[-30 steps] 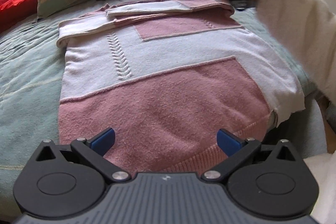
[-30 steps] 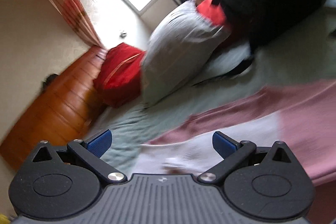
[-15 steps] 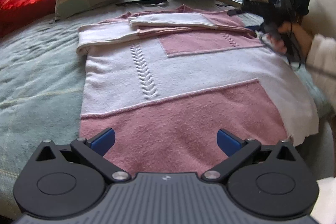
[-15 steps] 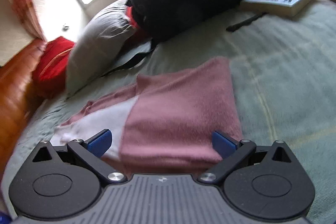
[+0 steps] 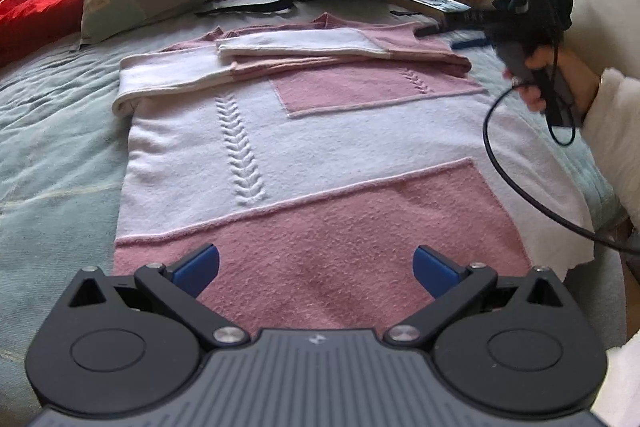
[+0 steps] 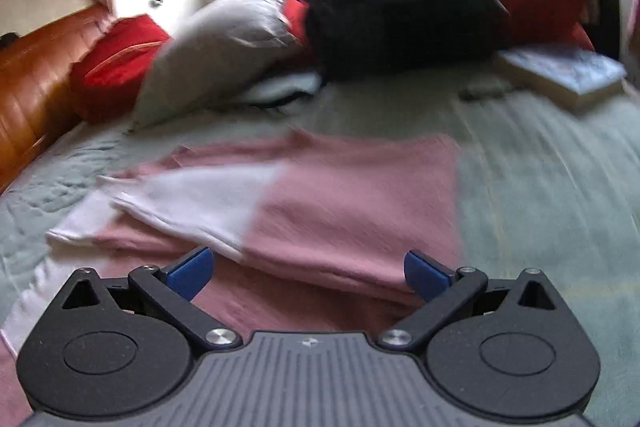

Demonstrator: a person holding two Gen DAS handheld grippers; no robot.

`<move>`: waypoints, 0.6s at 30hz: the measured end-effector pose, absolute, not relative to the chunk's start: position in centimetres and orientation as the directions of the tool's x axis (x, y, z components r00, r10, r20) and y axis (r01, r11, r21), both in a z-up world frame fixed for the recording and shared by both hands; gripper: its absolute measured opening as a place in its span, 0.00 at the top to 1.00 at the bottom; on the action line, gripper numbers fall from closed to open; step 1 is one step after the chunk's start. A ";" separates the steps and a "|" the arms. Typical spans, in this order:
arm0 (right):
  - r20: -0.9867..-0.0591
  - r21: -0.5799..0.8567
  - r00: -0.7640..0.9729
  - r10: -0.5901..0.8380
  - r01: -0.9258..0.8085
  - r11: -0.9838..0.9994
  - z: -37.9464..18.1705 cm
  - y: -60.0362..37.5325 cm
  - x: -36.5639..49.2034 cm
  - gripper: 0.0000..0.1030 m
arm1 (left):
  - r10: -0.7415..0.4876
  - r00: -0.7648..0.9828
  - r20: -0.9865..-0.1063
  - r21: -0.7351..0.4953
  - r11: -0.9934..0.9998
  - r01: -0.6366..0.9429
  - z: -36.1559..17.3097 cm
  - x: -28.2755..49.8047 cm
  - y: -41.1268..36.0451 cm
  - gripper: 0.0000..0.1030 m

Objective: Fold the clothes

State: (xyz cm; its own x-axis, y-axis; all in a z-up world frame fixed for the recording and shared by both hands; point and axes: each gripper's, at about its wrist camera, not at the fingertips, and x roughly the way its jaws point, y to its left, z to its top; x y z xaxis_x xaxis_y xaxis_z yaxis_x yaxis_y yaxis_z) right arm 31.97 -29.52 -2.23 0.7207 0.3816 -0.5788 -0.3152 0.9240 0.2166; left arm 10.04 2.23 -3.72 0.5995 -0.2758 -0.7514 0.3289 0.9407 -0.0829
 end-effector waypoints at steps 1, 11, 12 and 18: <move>-0.567 0.194 0.724 0.394 -0.347 0.917 -1.4 -28.3 32.1 0.05 | -0.271 0.601 -0.752 -0.082 0.943 0.323 -3.7 10.1 2.3 0.01; -0.641 -0.171 0.668 0.379 -0.605 0.778 -1.3 -12.2 34.7 0.53 | -0.283 0.614 -0.737 -0.089 0.941 0.327 -3.3 9.4 3.4 0.01; -0.653 -0.199 0.662 0.368 -0.619 0.760 -1.8 -11.1 34.9 0.54 | -0.283 0.615 -0.736 -0.088 0.941 0.327 -3.3 9.4 3.5 0.01; -0.697 -0.319 0.650 0.303 -0.660 0.681 -4.3 -7.7 35.7 0.74 | -0.286 0.617 -0.733 -0.089 0.940 0.329 -3.3 9.7 4.3 0.01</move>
State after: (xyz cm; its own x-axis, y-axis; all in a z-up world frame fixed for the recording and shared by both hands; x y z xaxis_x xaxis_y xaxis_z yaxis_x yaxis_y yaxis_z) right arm 35.67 -7.75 -4.28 0.6496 0.3029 -0.6974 -0.6596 0.6807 -0.3187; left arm 9.68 4.27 -3.27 0.6168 -0.2860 -0.7333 0.3294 0.9399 -0.0895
